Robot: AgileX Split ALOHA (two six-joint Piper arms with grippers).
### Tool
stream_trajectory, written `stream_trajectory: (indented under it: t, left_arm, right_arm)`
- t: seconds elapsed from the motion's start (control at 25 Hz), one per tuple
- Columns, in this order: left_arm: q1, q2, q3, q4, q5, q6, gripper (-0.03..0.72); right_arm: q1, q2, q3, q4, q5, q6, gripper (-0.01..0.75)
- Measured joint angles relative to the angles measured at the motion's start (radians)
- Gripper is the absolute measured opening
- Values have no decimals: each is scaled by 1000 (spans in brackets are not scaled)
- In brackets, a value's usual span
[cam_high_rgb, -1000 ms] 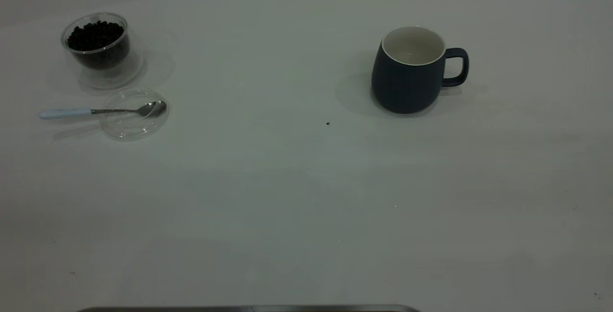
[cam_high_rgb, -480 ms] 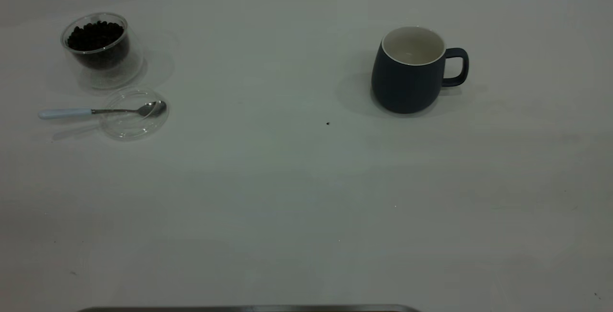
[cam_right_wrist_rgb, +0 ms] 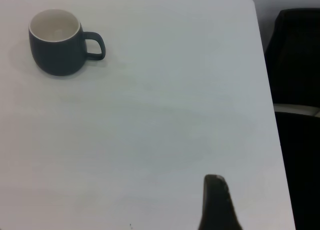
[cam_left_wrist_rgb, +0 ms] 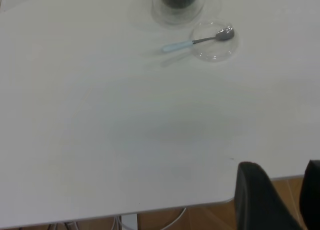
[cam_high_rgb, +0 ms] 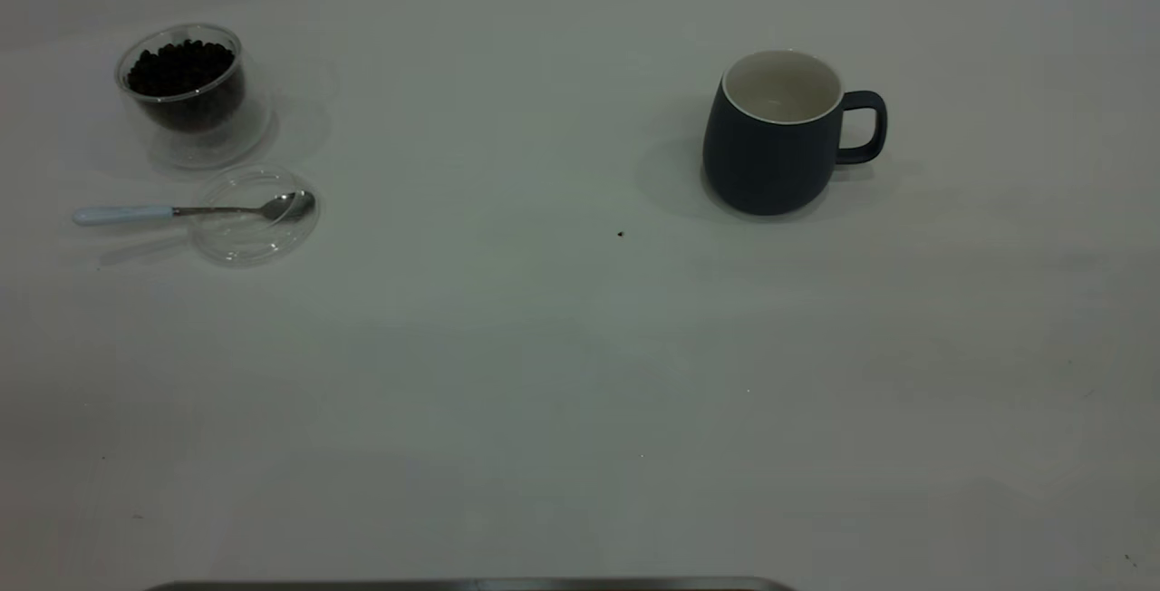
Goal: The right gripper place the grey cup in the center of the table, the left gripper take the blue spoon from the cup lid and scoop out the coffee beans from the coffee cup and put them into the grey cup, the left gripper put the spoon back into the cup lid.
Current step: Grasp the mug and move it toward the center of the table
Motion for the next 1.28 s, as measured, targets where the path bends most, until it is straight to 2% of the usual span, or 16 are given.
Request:
stream_trajectory:
  t: [0.72,1.28]
  left_arm:
    - [0,0,0,0,0,-1,283]
    - [0,0,0,0,0,-1,283]
  right_arm:
    - [0,0,0,3,0,1,462]
    - [0,2,-3,105,-9,8,462]
